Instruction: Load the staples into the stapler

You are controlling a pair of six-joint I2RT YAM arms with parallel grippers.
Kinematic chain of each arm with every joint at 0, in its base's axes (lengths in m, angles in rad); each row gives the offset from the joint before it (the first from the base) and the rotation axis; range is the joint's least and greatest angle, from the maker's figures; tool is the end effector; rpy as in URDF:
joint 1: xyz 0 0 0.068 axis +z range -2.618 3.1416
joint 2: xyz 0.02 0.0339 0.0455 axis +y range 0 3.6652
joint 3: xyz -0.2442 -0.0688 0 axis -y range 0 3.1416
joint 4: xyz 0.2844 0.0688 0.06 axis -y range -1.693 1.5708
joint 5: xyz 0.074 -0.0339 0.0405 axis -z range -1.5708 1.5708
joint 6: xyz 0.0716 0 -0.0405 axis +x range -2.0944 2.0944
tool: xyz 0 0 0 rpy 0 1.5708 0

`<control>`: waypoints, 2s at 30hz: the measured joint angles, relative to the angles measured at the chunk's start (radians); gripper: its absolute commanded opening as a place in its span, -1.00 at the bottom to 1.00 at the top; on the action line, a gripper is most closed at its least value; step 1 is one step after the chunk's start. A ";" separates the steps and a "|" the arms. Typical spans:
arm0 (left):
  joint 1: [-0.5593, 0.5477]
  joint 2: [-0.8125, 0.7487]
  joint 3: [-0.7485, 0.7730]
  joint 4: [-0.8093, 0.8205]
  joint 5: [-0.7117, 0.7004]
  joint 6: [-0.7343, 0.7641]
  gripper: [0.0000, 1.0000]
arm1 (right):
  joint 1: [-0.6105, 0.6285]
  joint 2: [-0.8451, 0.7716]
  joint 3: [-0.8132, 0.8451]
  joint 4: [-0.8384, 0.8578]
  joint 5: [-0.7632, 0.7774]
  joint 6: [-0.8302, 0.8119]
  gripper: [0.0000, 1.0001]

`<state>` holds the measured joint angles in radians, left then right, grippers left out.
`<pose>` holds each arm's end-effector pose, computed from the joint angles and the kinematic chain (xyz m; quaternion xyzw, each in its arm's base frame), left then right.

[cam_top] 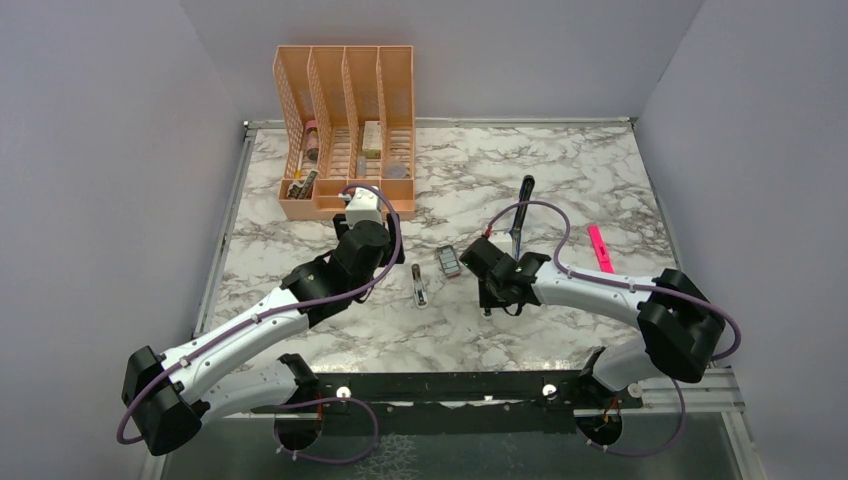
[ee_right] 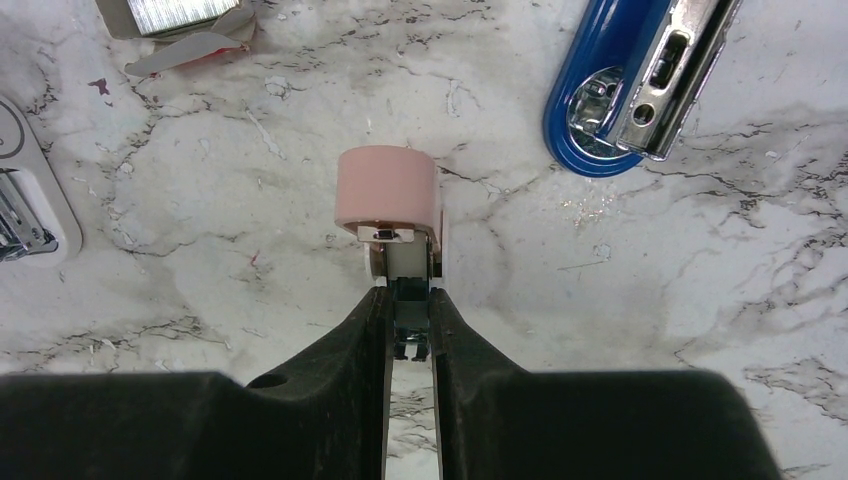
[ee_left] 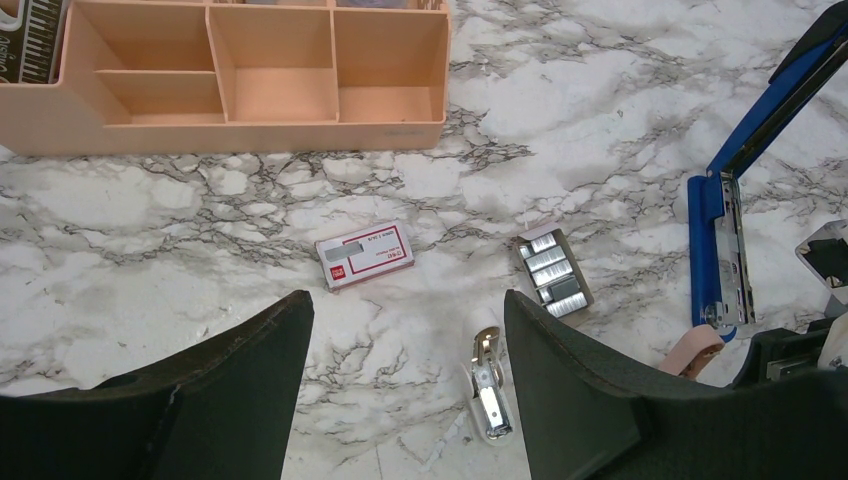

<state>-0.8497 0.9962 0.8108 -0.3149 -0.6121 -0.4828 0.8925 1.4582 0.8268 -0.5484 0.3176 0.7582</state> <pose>0.2251 -0.1938 0.2614 -0.0015 0.8344 -0.0969 0.5425 0.2130 0.2287 0.1054 -0.0343 0.9685 0.0357 0.2441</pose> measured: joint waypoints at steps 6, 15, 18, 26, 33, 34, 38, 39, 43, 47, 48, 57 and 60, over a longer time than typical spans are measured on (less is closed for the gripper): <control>0.000 0.000 0.000 0.000 0.000 -0.003 0.43 | 0.000 -0.028 0.000 -0.002 0.000 0.000 -0.54; 0.000 0.000 0.000 0.000 0.000 -0.003 0.43 | 0.000 -0.028 0.000 0.001 -0.001 0.000 -0.54; 0.000 0.000 0.000 0.000 0.000 -0.003 0.43 | 0.000 -0.019 0.000 0.003 -0.002 -0.005 -0.54; 0.000 0.000 0.000 0.000 0.000 -0.003 0.43 | 0.000 0.003 0.000 0.009 -0.005 -0.018 -0.54; 0.000 0.000 0.000 0.000 0.000 -0.003 0.43 | -0.002 0.003 0.000 0.010 -0.009 -0.018 -0.54; 0.000 0.000 0.000 0.000 0.000 -0.003 0.43 | -0.002 0.003 0.000 0.010 -0.011 -0.018 -0.54; 0.000 0.000 0.000 0.000 0.000 -0.003 0.43 | -0.003 0.003 0.000 0.010 -0.017 -0.018 -0.53; 0.000 0.000 0.000 0.000 0.000 -0.003 0.43 | -0.004 0.003 0.000 0.010 -0.019 -0.018 -0.53; 0.000 0.000 0.000 0.000 0.000 -0.003 0.43 | -0.005 0.003 0.000 0.010 -0.031 -0.019 -0.49; 0.000 0.000 0.000 0.000 0.000 -0.003 0.43 | -0.005 0.003 0.000 0.010 -0.039 -0.024 -0.47; 0.000 0.000 0.000 0.000 0.000 -0.003 0.43 | -0.005 0.003 0.000 0.009 -0.039 -0.026 -0.47; 0.002 0.000 0.000 0.000 0.000 -0.003 0.43 | -0.005 0.003 0.000 0.008 -0.042 -0.027 -0.33; 0.003 0.000 0.000 0.000 0.000 -0.003 0.43 | -0.004 0.005 0.001 -0.001 -0.043 -0.030 -0.28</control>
<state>-0.8463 0.9962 0.8108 -0.3149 -0.6121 -0.4862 0.8883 1.4631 0.8280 -0.5495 0.2741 0.7280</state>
